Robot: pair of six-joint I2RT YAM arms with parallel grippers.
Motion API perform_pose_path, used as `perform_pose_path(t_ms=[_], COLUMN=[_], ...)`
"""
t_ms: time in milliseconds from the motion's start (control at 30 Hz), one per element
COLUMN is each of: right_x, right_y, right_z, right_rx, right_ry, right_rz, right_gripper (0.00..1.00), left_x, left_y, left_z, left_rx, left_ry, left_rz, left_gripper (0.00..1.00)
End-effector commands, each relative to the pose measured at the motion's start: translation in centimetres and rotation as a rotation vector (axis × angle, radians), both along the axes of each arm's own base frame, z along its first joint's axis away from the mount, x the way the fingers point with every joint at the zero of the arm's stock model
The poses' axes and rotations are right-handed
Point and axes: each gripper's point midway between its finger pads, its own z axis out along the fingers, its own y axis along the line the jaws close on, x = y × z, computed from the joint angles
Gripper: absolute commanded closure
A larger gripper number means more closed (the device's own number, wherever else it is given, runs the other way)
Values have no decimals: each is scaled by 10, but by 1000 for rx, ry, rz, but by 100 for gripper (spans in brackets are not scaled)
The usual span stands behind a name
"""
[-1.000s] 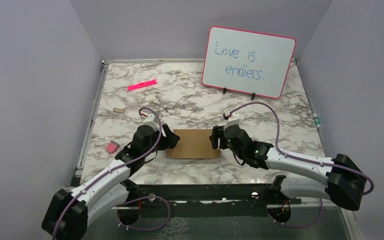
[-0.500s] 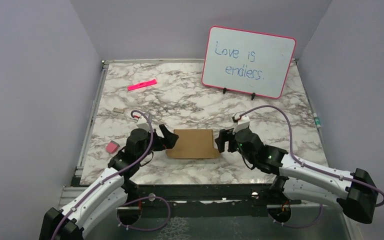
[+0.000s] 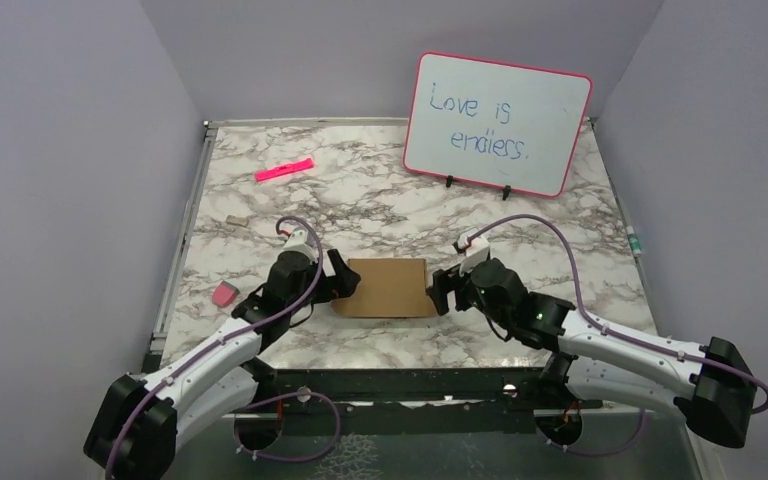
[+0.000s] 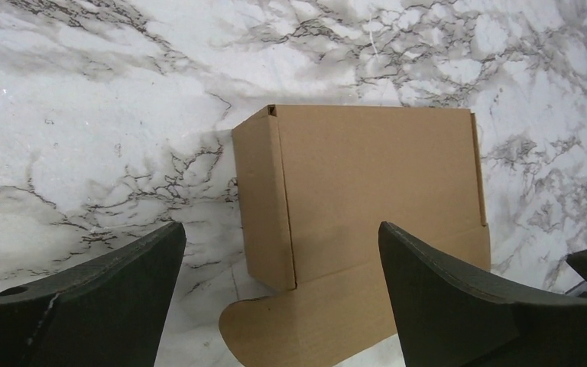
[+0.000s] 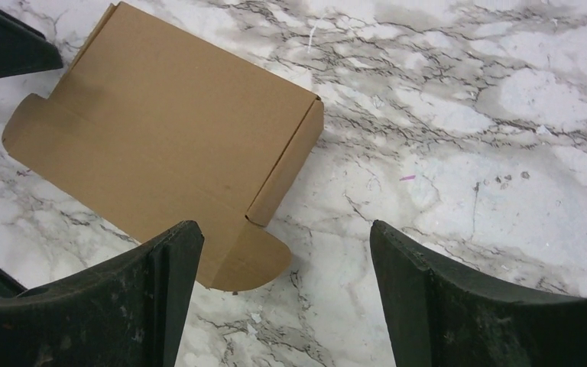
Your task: Fold the paper box
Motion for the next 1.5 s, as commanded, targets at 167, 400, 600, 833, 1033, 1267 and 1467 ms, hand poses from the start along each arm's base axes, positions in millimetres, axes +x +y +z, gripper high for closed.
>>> perform_pose_path(t_ms=[167,400,600,833,1033,1267,1467], right_x=[-1,-10,-20,-29,-33,-38,-35], right_y=[35,61,76,94,100,106,104], right_z=[18,18,11,-1,-11,-21,-31], right_rx=[-39,-65,-150,-316,-466,-608,-756], right_ry=[-87,-105,-134,-179,-208,-265,-307], right_rz=[243,402,517,605,636,670,647], right_gripper=[16,16,16,17,17,17,18], left_x=[23,32,48,68,68,54,49], left_y=[-11,-32,-51,-53,-24,17,41], left_z=[-5,-24,-20,2,56,128,147], left_rx=[30,39,43,99,144,249,373], left_ry=[-3,65,51,-6,-95,-196,-301], left_rz=[-12,-88,-158,-164,-44,23,29], left_gripper=[4,7,9,10,5,1,1])
